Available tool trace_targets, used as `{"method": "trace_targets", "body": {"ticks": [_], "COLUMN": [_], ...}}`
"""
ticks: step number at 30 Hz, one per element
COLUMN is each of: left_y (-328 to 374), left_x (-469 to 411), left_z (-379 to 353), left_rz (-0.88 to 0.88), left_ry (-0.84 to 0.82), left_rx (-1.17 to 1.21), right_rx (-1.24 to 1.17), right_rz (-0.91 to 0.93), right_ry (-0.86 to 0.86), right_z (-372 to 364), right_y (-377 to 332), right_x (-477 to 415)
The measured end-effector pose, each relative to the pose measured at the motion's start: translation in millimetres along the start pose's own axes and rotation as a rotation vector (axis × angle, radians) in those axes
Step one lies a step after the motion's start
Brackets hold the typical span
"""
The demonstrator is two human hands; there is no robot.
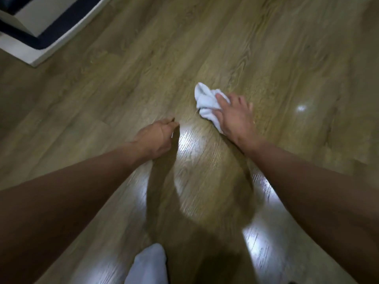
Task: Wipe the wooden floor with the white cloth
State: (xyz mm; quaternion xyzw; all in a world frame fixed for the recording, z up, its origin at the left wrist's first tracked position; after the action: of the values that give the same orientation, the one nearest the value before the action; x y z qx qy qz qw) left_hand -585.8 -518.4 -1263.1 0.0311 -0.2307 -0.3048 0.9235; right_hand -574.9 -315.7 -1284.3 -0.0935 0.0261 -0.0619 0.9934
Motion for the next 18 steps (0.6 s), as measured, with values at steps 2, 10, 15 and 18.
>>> {"method": "trace_targets", "body": {"ticks": [2,10,15,18], "left_y": [4,16,23,29], "left_x": [-3,-31,-40,-44], "left_z": [5,1,2,14], "left_rz": [0.009,0.019,0.035,-0.012], "left_ry": [0.094,0.148,0.085,0.192], "left_rx": [-0.007,-0.038,-0.235,-0.219], "right_rx": [0.018,-0.124,-0.231,-0.135], "right_rz": [-0.032,0.499,-0.137,-0.124], "right_ry": [0.002,-0.027,0.094,0.081], "right_z": [-5,0,11,0], "right_y": [-18,-25,46,6], "right_x": [9,63,-46,-38]}}
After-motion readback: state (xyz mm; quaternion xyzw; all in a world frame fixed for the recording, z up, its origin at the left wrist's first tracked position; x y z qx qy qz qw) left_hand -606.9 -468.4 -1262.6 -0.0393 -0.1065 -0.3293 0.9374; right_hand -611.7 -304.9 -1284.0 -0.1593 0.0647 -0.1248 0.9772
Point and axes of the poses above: each hand's wrist, its own x-axis away from the middle knuckle, its own z-axis out of the back of the hand, y = z × x, the point moved 6 cm from there along -x, towards the middle knuckle, and after that the axes turned 1 degree about -x, right-handed, at the moved point
